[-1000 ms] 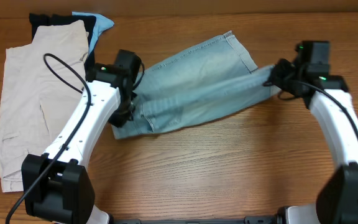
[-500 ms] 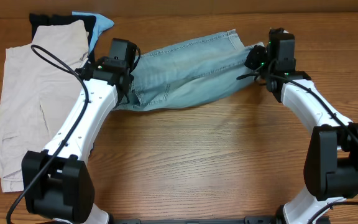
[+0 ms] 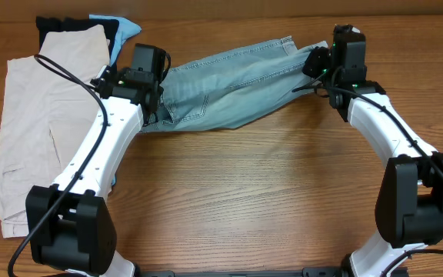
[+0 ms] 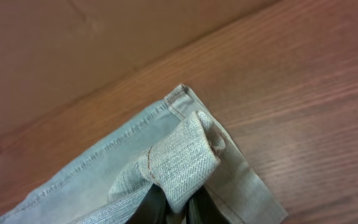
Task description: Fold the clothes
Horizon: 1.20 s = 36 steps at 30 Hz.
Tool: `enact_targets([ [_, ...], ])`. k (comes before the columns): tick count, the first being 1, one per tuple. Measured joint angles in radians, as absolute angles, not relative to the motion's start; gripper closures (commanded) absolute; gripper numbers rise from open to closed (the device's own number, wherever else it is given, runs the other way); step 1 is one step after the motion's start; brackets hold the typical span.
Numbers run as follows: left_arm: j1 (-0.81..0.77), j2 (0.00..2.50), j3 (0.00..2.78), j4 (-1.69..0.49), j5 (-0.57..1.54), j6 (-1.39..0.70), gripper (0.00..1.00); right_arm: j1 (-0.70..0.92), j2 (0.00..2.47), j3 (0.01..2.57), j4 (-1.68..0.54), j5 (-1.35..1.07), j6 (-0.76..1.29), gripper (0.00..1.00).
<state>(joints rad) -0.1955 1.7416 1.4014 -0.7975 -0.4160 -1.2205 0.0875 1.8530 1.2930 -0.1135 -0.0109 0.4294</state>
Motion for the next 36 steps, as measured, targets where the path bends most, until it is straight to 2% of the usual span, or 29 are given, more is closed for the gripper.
enact_targets([
  [1, -0.192, 1.742, 1.401, -0.786, -0.416, -1.221, 0.96, 0.088, 1.853, 1.293, -0.098, -0.011, 0.428, 0.92],
  [2, -0.189, 1.742, 1.401, -0.775, -0.416, -1.221, 0.89, 0.089, 1.855, 1.293, -0.080, -0.011, 0.424, 0.89],
  [3, -0.186, 1.742, 1.401, -0.761, -0.417, -1.218, 0.73, 0.091, 1.858, 1.293, -0.062, -0.011, 0.421, 0.77],
  [4, -0.181, 1.742, 1.401, -0.743, -0.417, -1.214, 0.47, 0.094, 1.864, 1.294, -0.036, -0.010, 0.419, 0.45],
  [5, -0.177, 1.743, 1.401, -0.722, -0.424, -1.210, 0.12, 0.096, 1.874, 1.295, 0.001, -0.006, 0.416, 0.04],
  [6, -0.172, 1.744, 1.401, -0.697, -0.430, -1.210, 0.00, 0.099, 1.888, 1.296, 0.040, 0.000, 0.410, 0.00],
  [12, -0.150, 1.762, 1.404, -0.561, -0.472, -1.163, 0.00, 0.101, 1.991, 1.306, 0.195, 0.009, 0.396, 0.00],
  [17, -0.111, 1.764, 1.433, -0.550, -0.418, -1.032, 0.00, 0.101, 2.003, 1.308, 0.118, 0.011, 0.392, 0.00],
  [23, 0.002, 1.764, 1.523, -0.662, -0.185, -0.897, 0.00, 0.101, 2.000, 1.310, -0.096, 0.013, 0.391, 0.00],
  [27, 0.043, 1.764, 1.533, -0.710, -0.087, -0.784, 0.00, 0.101, 2.000, 1.310, -0.198, 0.014, 0.368, 0.11],
  [33, 0.015, 1.764, 1.533, -0.778, -0.048, -0.651, 0.00, 0.101, 2.009, 1.310, -0.218, 0.015, 0.342, 0.40],
  [36, 0.006, 1.764, 1.533, -0.801, -0.048, -0.626, 0.00, 0.101, 2.026, 1.311, -0.222, 0.015, 0.339, 0.44],
])
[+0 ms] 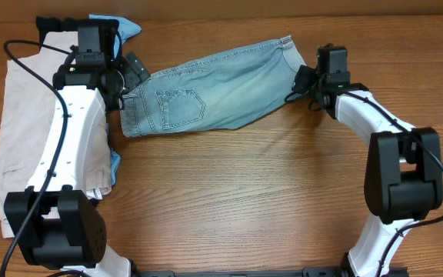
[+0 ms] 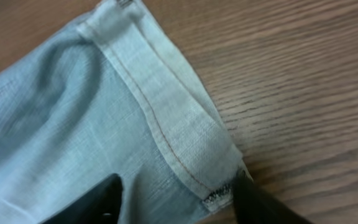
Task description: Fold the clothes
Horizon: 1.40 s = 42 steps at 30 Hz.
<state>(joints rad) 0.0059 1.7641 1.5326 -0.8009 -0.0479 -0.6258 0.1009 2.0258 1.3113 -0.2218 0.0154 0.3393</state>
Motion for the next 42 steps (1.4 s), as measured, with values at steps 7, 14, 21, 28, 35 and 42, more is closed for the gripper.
enact_targets([
  [7, -0.001, 1.764, 1.533, -0.838, -0.049, -0.601, 0.00, 0.101, 2.090, 1.311, -0.240, 0.027, 0.339, 0.51],
  [14, -0.001, 1.764, 1.533, -0.854, -0.049, -0.599, 0.00, 0.105, 2.092, 1.313, -0.268, 0.064, 0.340, 0.62],
  [21, -0.001, 1.764, 1.533, -0.903, -0.049, -0.598, 0.00, 0.114, 2.092, 1.343, -0.398, 0.117, 0.344, 0.63],
  [28, -0.001, 1.764, 1.533, -0.967, -0.049, -0.570, 0.00, 0.096, 2.064, 1.383, -0.690, 0.140, 0.406, 0.63],
  [35, -0.039, 1.764, 1.533, -1.053, -0.052, -0.546, 0.00, -0.035, 2.042, 1.393, -1.032, 0.067, 0.486, 0.75],
  [42, -0.093, 1.764, 1.533, -1.058, -0.041, -0.453, 0.00, -0.184, 1.994, 1.342, -1.165, -0.046, 0.383, 0.61],
])
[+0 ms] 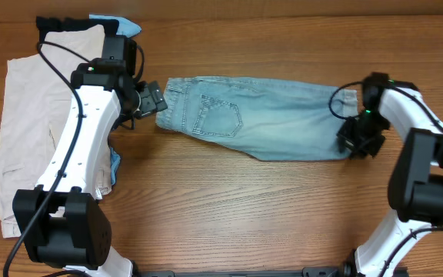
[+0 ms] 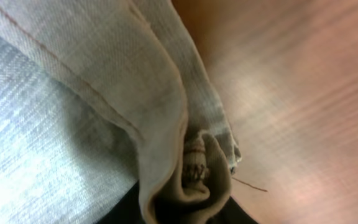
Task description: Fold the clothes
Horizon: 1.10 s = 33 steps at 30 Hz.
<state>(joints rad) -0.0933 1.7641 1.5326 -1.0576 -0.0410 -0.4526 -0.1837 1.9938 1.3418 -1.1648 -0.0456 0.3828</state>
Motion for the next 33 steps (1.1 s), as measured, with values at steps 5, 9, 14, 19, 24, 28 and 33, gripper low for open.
enact_targets([
  [5, -0.151, 1.765, 1.530, -0.967, -0.036, -0.346, 0.65, -0.208, 1.816, 1.347, -1.224, -0.098, 0.275, 0.34],
  [9, -0.202, 1.766, 1.511, -0.883, -0.036, -0.281, 0.96, -0.202, 1.629, 1.414, -1.225, -0.117, 0.235, 0.30],
  [14, -0.234, 1.766, 1.429, -0.833, -0.031, -0.247, 0.96, -0.201, 1.503, 1.453, -1.213, -0.127, 0.226, 0.30],
  [19, -0.236, 1.768, 1.324, -0.762, -0.030, -0.239, 0.96, -0.202, 1.504, 1.453, -1.209, -0.127, 0.223, 0.30],
  [24, -0.248, 1.774, 1.235, -0.620, -0.030, -0.240, 0.96, -0.201, 1.505, 1.453, -1.196, -0.127, 0.223, 0.30],
  [28, -0.263, 1.816, 1.214, -0.492, -0.029, -0.245, 0.96, -0.202, 1.505, 1.453, -1.196, -0.127, 0.223, 0.31],
  [33, -0.273, 1.896, 1.213, -0.358, -0.029, -0.292, 0.96, -0.202, 1.505, 1.453, -1.197, -0.127, 0.221, 0.31],
])
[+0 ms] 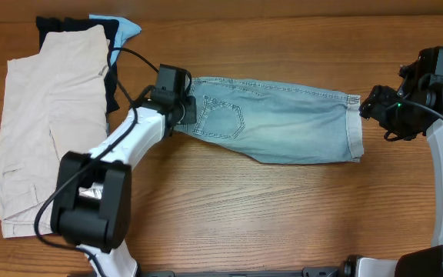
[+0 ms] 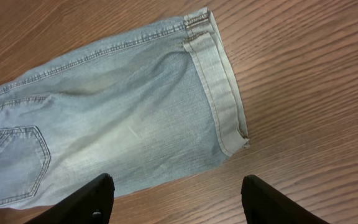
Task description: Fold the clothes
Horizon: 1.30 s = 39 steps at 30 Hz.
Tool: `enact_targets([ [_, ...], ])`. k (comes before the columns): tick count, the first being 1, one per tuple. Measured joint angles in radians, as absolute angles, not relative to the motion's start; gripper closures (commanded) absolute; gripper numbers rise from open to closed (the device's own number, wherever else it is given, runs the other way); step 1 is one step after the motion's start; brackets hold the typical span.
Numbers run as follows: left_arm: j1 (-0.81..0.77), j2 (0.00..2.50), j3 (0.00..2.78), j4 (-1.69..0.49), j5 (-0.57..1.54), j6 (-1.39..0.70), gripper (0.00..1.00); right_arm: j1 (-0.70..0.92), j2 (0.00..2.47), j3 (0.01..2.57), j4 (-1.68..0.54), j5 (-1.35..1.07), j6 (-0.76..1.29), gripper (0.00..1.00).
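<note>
Light blue jeans [image 1: 283,123], folded lengthwise, lie flat across the middle of the table. The waist with its back pocket is at the left and the hem [image 2: 219,93] at the right. My left gripper [image 1: 184,106] sits on the waistband; its fingers are hidden under the wrist, so its state does not show. My right gripper [image 2: 179,190] is open and empty. It hovers above the table just right of the hem [image 1: 352,127], clear of the cloth; in the overhead view the right gripper [image 1: 371,108] is at the far right.
Beige trousers [image 1: 44,115] lie spread at the left edge. A black garment [image 1: 56,23] and a blue one [image 1: 125,27] lie at the back left behind them. A brown wall runs along the table's far edge.
My right gripper was shut on the bunched hem and is now open, lifted off it and further right. The hem lies flat. My left arm has shifted, with its gripper over the waistband.
Both grippers first held the jeans slanted at the back of the table, the right shut on a hem fold. The jeans then lay further left. Later they were stretched across the middle, both ends held. Now they lie flat and the right end is let go.
</note>
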<state>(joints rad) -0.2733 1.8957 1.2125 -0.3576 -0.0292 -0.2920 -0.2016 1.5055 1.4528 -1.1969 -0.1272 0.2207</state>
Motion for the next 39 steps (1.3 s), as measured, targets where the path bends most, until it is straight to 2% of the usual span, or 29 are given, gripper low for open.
enact_targets([
  [4, -0.275, 1.964, 1.213, -0.314, -0.026, -0.320, 0.96, -0.201, 1.505, 1.453, -1.198, -0.127, 0.220, 0.30],
  [7, -0.275, 1.989, 1.215, -0.275, -0.033, -0.332, 0.87, -0.202, 1.505, 1.453, -1.198, -0.127, 0.219, 0.30],
  [11, -0.274, 2.000, 1.220, -0.247, -0.029, -0.350, 0.56, -0.201, 1.505, 1.453, -1.199, -0.127, 0.219, 0.30],
  [12, -0.276, 2.005, 1.228, -0.258, -0.022, -0.355, 0.44, -0.202, 1.505, 1.453, -1.198, -0.127, 0.220, 0.30],
  [14, -0.280, 2.015, 1.269, -0.318, -0.007, -0.358, 0.29, -0.202, 1.505, 1.453, -1.200, -0.127, 0.219, 0.30],
  [16, -0.282, 2.025, 1.339, -0.436, 0.008, -0.361, 0.00, -0.202, 1.507, 1.453, -1.199, -0.127, 0.219, 0.30],
  [20, -0.281, 2.047, 1.493, -0.719, 0.020, -0.367, 0.00, -0.202, 1.523, 1.453, -1.197, -0.126, 0.216, 0.30],
  [23, -0.273, 2.051, 1.592, -0.853, 0.020, -0.338, 0.00, -0.202, 1.555, 1.449, -1.179, -0.125, 0.215, 0.30],
  [31, -0.236, 2.054, 1.650, -0.947, 0.032, -0.205, 0.00, -0.202, 1.640, 1.413, -1.150, -0.123, 0.202, 0.28],
  [39, -0.073, 2.056, 1.650, -0.962, 0.140, -0.141, 0.00, -0.201, 1.735, 1.413, -1.122, -0.141, 0.168, 0.29],
])
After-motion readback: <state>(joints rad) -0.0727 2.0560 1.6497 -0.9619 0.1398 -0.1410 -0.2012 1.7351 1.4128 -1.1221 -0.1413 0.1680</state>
